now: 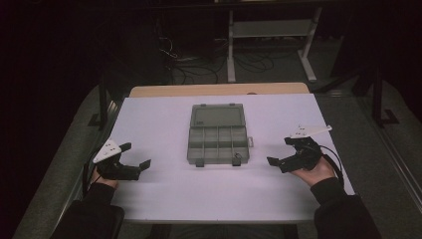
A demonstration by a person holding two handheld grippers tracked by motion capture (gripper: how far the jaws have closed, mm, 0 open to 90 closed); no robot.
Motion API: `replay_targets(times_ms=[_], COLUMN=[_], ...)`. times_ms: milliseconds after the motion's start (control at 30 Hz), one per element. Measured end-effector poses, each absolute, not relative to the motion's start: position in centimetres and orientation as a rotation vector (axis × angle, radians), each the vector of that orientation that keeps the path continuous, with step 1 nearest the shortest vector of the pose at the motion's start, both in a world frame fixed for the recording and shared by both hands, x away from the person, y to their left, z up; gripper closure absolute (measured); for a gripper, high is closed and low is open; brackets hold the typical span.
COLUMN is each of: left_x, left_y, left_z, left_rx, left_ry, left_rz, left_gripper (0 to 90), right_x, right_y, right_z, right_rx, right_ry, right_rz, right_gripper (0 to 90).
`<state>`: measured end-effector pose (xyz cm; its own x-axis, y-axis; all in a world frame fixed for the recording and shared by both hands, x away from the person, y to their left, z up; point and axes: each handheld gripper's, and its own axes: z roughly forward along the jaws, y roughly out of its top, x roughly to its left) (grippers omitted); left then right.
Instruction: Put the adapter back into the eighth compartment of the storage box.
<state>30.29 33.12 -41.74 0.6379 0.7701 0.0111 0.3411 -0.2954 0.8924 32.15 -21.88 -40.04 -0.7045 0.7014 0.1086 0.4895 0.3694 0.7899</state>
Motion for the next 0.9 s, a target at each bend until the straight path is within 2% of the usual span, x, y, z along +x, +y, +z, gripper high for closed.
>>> replay_targets(times_ms=[900], left_x=[30.3], left_y=[33.1], left_z=[-41.7], left_rx=[1.893], left_ry=[0.876], left_rz=[0.556], left_gripper=[0.0], right_x=[29.6], right_y=[-25.3], right_z=[-41.7], right_rx=[1.136], right_ry=[2.285], right_rz=[1.285], right_gripper=[0.0])
